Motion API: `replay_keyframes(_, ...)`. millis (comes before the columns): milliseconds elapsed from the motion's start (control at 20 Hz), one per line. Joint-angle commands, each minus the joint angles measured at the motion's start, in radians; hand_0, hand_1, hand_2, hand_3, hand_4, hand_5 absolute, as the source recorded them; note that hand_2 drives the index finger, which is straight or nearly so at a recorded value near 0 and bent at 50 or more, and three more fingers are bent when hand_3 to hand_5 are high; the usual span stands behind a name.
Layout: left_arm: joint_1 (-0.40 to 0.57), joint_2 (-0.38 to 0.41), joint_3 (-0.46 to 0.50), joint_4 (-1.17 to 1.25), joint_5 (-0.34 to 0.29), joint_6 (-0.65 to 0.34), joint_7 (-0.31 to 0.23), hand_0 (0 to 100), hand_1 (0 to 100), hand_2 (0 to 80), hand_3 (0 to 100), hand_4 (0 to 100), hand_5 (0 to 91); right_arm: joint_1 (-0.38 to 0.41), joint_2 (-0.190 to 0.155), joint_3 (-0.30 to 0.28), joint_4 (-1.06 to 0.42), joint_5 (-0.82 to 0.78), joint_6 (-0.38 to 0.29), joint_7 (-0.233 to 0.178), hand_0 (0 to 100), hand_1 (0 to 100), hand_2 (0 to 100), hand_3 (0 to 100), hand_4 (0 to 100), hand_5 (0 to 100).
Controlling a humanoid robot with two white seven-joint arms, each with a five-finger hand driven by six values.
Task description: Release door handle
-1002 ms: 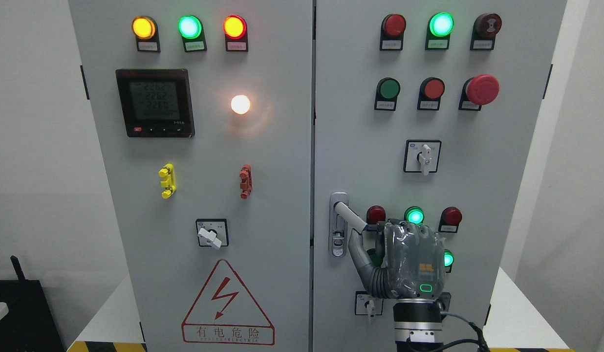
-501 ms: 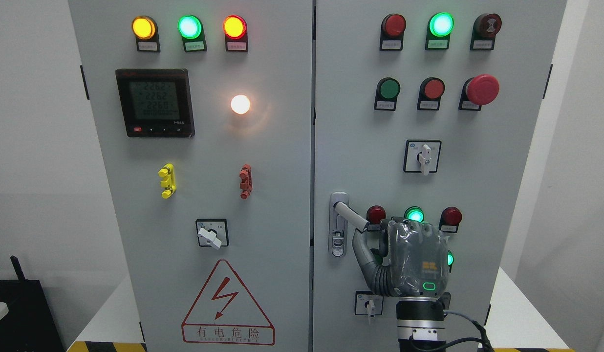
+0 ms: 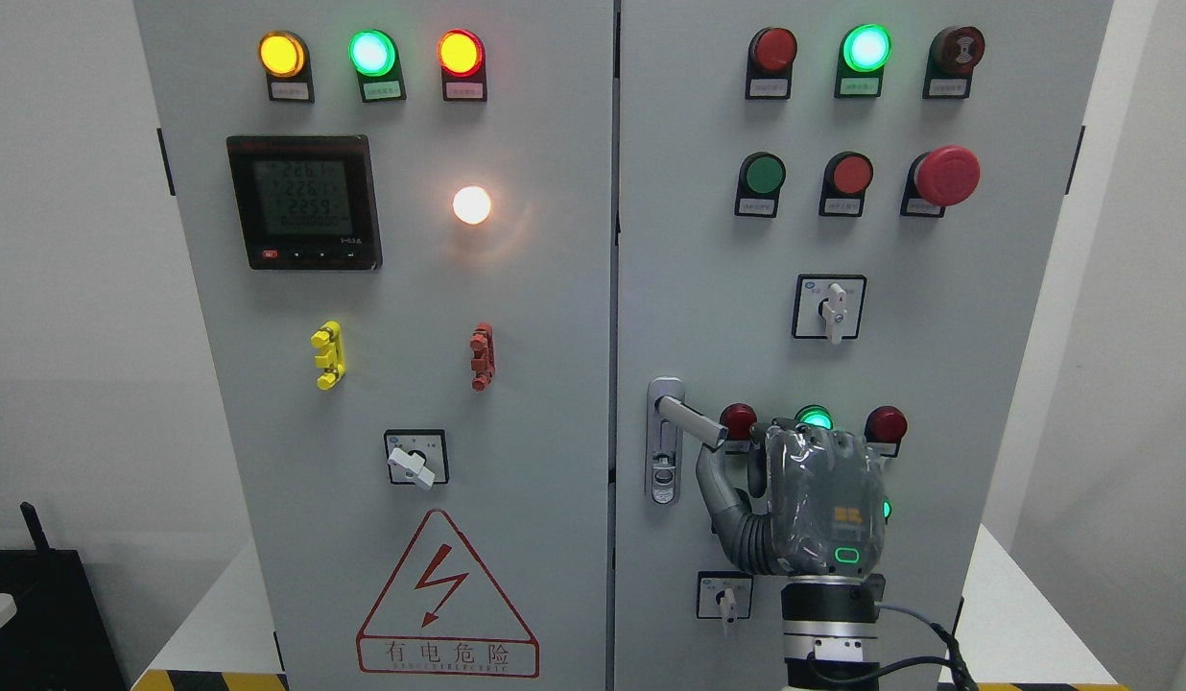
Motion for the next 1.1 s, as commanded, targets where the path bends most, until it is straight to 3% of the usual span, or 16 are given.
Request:
replay_keyframes(0, 0.0, 0.0, -0.012, -0.015, 0.0, 0.0, -0.001, 12, 39, 0.0, 0, 0, 0.0, -0.009, 0.001, -0.011, 0.001, 0.0, 0.0, 0.001, 56, 35, 100, 100, 100, 97)
replay_keyframes(752, 0.0, 0.0, -0.012, -0.015, 0.0, 0.0, -0.001, 12, 39, 0.0, 0, 0, 0.0, -0.009, 0.002, -0.011, 0.001, -0.002, 0.0, 0.003, 57, 34, 100, 100, 100, 97)
replay_keyframes(1052, 0.0, 0.0, -0.012, -0.015, 0.0, 0.0, -0.001, 12, 39, 0.0, 0, 0, 0.0, 0.026, 0.002, -0.003, -0.001, -0.005, -0.007, -0.003, 57, 34, 100, 100, 100, 97)
